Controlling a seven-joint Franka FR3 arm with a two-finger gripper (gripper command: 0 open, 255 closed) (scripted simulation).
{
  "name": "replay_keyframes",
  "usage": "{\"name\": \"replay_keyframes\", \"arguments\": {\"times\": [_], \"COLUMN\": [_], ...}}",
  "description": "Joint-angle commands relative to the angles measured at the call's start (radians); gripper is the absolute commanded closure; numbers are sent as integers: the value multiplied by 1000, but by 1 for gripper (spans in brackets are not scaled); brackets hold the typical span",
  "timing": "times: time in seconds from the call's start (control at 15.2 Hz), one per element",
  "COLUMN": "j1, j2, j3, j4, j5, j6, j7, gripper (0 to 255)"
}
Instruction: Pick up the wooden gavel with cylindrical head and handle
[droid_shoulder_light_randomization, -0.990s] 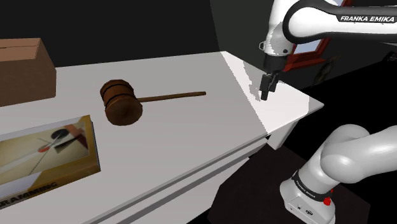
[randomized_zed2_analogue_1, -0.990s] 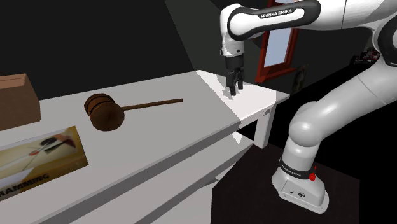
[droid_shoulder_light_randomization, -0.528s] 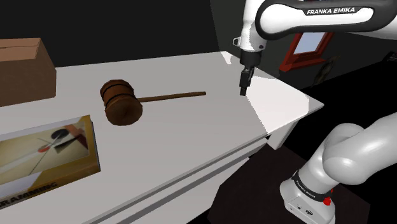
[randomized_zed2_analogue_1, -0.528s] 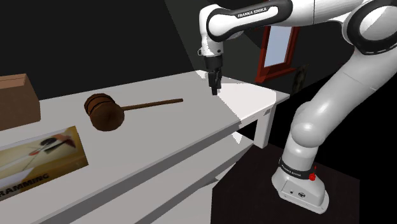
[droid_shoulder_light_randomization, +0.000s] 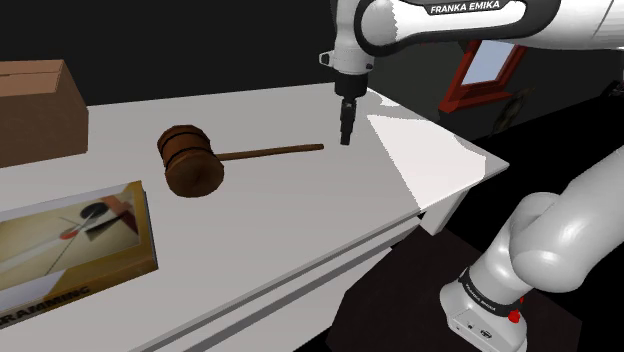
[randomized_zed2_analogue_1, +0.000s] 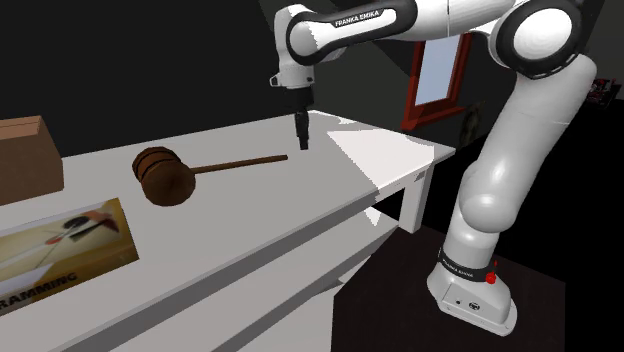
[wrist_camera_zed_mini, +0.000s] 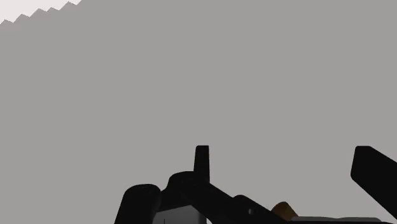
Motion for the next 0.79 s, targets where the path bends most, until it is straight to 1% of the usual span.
{"name": "replay_keyframes", "arguments": {"times": [0.0, 0.73], "j1": [18, 122], "j2": [49, 315], "j3": [14, 116], "j4": [56, 403], "j5": [1, -21], "j6": [6, -13], "j7": [-45, -244], "gripper": [0, 0]}}
